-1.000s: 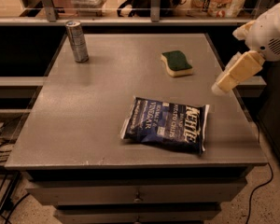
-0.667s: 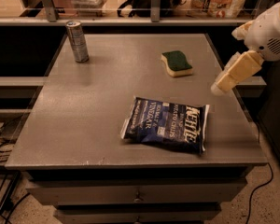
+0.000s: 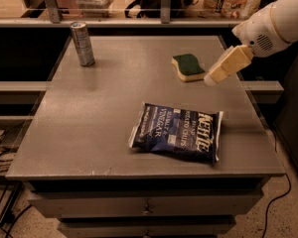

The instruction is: Pick sponge

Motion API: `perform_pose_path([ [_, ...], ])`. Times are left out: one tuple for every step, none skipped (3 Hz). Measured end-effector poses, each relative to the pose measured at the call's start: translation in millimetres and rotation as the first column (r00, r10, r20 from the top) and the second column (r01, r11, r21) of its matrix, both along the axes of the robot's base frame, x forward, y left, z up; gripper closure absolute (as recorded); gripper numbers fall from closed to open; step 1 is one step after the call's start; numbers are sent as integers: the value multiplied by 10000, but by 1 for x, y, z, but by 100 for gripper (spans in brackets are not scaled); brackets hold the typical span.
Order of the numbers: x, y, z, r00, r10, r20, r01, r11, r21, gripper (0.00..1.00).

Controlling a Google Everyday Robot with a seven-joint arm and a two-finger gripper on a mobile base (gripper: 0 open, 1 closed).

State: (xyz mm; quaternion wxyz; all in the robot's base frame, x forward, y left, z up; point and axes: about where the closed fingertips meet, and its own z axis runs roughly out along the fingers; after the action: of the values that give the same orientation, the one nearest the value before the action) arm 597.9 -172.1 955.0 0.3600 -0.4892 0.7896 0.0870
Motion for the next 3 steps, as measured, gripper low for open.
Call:
perform_pose_path([
  [30,10,-13,9999,-88,-99,91,9995,299,0],
  [56,25,-30,9998,-64,-179,69,9996,270,0],
  [81,30,-54,9993,-266,-279,271,9995,185,0],
])
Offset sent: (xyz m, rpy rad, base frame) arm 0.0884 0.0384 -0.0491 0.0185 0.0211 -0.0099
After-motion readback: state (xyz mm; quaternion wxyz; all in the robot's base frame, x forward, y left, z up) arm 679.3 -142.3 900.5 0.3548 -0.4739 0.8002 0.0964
